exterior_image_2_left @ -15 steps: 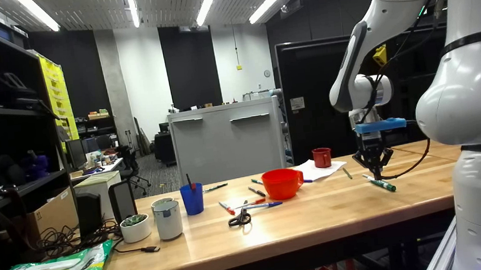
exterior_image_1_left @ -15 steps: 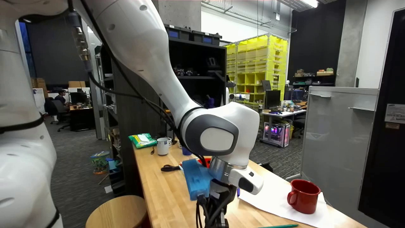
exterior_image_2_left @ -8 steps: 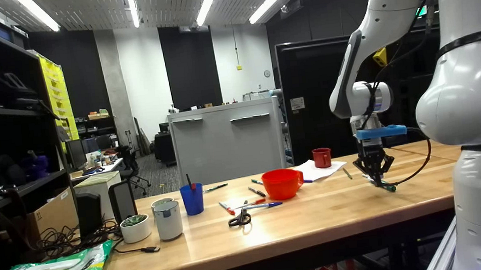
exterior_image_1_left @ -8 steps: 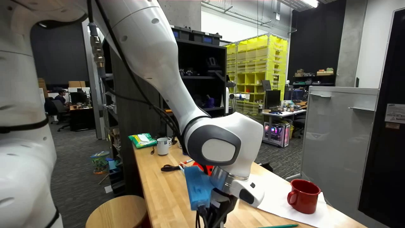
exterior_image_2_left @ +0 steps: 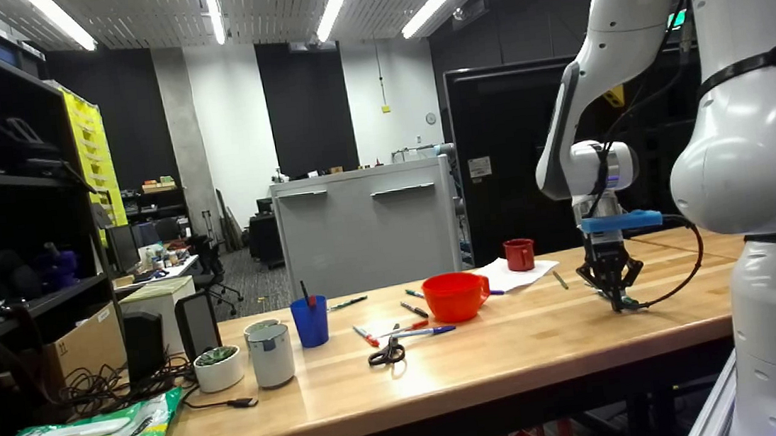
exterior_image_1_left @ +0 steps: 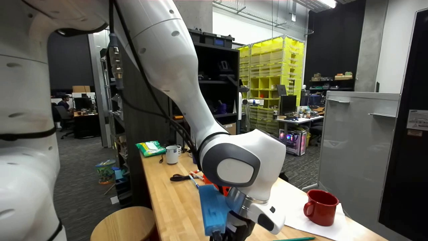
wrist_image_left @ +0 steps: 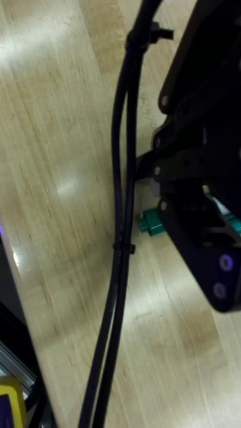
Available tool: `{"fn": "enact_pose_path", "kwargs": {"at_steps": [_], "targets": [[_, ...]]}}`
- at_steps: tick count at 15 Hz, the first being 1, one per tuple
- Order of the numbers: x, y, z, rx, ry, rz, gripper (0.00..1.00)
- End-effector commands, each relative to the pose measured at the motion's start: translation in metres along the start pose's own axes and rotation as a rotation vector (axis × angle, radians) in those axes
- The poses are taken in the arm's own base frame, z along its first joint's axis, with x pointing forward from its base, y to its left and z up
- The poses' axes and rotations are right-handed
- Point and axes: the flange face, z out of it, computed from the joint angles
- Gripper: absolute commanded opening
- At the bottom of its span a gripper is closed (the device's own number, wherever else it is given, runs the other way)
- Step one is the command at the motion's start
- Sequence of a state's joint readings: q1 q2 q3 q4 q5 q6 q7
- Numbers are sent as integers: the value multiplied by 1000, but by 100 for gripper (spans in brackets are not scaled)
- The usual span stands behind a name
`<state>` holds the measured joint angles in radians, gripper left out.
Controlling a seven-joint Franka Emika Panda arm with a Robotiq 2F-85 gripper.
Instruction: Remove the marker from the left red cup, then turn the marker to the left
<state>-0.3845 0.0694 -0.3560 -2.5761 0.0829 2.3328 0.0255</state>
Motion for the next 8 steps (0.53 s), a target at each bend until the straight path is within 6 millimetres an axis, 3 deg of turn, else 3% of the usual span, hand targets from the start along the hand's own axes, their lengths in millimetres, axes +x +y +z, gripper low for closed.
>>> {"fn": "enact_pose_path", "kwargs": {"at_steps": [1,8], "targets": [[7,9,2,8,14,25,0],[11,21,-2,-9,20,67,0]]}}
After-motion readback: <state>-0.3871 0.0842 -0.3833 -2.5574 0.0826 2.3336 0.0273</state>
